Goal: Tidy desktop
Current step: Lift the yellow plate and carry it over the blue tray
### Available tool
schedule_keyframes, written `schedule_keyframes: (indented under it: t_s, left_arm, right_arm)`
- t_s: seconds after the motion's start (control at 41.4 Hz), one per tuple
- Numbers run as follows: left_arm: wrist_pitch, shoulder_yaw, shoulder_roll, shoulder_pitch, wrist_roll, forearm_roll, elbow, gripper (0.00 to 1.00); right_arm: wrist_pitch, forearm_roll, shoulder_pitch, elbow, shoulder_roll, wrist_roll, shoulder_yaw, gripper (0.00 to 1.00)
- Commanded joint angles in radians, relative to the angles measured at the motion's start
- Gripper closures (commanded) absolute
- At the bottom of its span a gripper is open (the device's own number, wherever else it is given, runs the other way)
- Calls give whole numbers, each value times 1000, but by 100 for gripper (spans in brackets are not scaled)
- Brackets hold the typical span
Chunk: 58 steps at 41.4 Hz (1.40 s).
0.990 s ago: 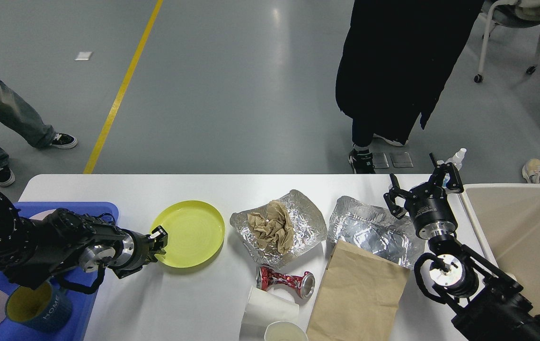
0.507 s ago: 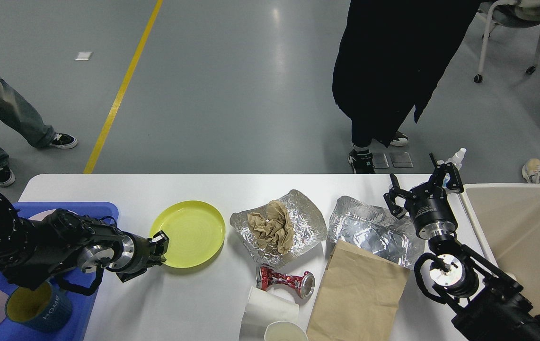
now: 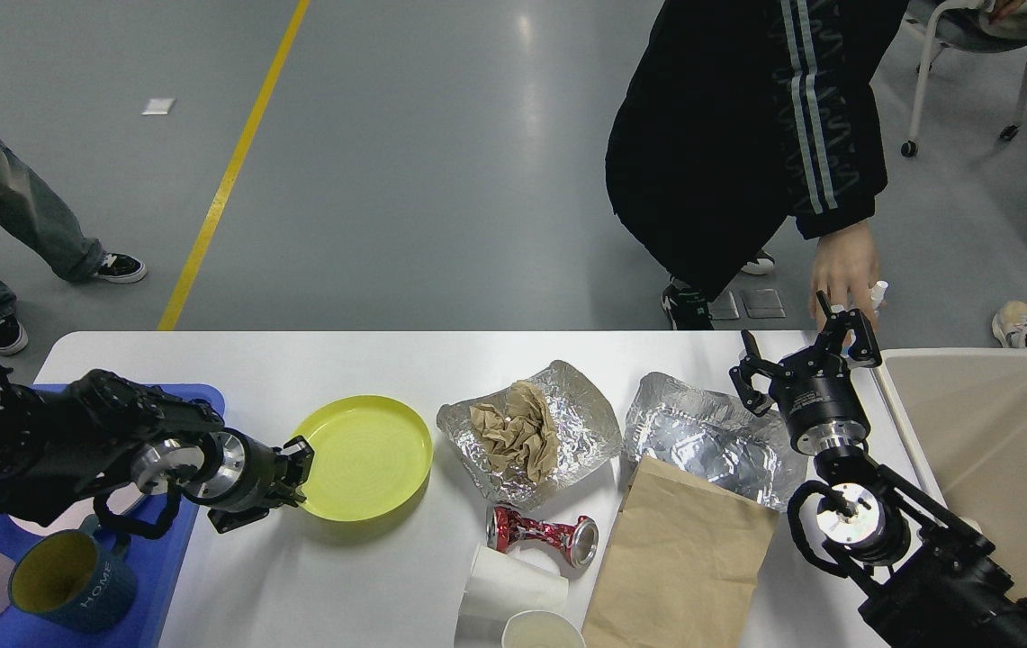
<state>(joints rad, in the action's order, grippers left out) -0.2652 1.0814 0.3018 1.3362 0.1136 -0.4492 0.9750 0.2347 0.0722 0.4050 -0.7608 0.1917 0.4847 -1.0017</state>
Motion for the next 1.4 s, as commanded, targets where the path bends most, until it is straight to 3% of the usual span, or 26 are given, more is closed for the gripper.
schedule_keyframes:
  t_s: [0.0, 0.29, 0.652, 0.966, 1.063, 1.377]
  left_arm:
    - [-51, 75, 42, 153, 17, 1, 106, 100]
    - [-111, 305, 34, 673, 9, 14, 464, 100]
    - [-293, 400, -21, 1081, -2, 20, 636, 100]
    - [-319, 446, -4, 1091, -3, 21, 634, 100]
    - [-319, 488, 74, 1065, -5, 23, 596, 100]
    - [-321, 516, 410, 744, -5, 135, 294, 100]
  right_arm:
    - [0, 0, 0, 2, 0, 0, 0, 0]
    - [0, 0, 1, 2, 0, 0, 0, 0]
    - [0, 0, 1, 2, 0, 0, 0, 0]
    - [0, 0, 1, 2, 2, 0, 0, 0]
    - [0, 0, 1, 0, 0, 0, 0, 0]
    - [0, 0, 0, 0, 0, 0, 0, 0]
